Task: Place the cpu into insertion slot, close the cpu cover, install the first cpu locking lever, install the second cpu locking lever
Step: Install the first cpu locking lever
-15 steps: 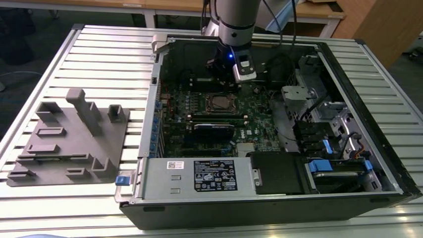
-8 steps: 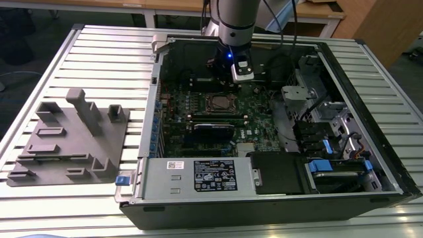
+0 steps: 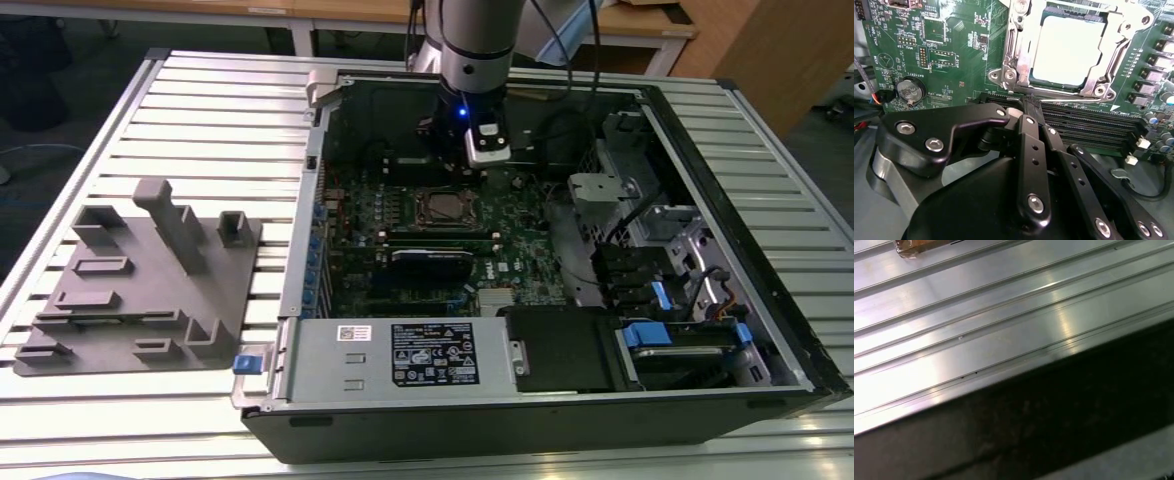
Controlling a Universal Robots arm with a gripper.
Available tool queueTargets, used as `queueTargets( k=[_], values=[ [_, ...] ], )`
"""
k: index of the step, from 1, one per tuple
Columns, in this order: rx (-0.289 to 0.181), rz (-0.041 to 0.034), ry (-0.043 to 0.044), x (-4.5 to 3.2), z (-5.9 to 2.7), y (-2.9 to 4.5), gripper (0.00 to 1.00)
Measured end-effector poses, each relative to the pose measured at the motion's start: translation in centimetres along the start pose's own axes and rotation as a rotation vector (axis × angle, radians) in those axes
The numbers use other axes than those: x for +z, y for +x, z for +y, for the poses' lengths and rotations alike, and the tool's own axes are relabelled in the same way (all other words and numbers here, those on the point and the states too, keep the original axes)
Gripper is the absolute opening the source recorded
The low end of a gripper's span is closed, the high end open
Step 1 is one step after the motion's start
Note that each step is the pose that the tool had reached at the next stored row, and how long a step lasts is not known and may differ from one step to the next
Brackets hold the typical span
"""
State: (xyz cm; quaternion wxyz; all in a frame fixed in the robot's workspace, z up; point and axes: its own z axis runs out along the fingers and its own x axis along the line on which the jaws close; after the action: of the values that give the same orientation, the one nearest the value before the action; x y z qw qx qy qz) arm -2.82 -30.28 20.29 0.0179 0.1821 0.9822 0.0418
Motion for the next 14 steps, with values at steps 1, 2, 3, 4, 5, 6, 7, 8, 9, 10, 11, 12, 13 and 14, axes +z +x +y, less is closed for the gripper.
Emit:
queueTargets(
  k=[1, 2, 3, 4, 5, 6, 7, 8, 9, 10, 11, 12, 13, 14],
  values=[
    [0.0, 0.0, 0.0, 0.0, -0.01, 0.02, 0.11],
    [0.0, 0.0001, -0.0001, 0.0, -0.01, 0.02, 0.11],
    [0.0, 0.0002, -0.0005, 0.0, -0.01, 0.03, 0.11],
    [0.0, 0.0006, -0.0015, 0.01, -0.02, 0.03, 0.11],
    [0.0, 0.001, -0.0025, 0.02, -0.02, 0.03, 0.11],
    [0.0, 0.0012, -0.0031, 0.02, -0.02, 0.03, 0.11],
    [0.0, 0.0013, -0.0035, 0.03, -0.02, 0.03, 0.11],
    [0.0, 0.0014, -0.0036, 0.03, -0.02, 0.03, 0.11],
    [0.0, 0.0014, -0.0036, 0.04, -0.02, 0.03, 0.11],
    [0.0, 0.0014, -0.0037, 0.06, -0.02, 0.03, 0.11],
    [0.0, 0.0013, -0.0037, 0.09, -0.02, 0.03, 0.11],
    [0.0, 0.0006, -0.0024, 0.13, -0.02, 0.03, 0.11],
    [0.0, -0.0008, 0.0008, 0.15, -0.02, 0.03, 0.11],
    [0.0, -0.0025, 0.0048, 0.17, -0.03, 0.03, 0.11]
  ],
)
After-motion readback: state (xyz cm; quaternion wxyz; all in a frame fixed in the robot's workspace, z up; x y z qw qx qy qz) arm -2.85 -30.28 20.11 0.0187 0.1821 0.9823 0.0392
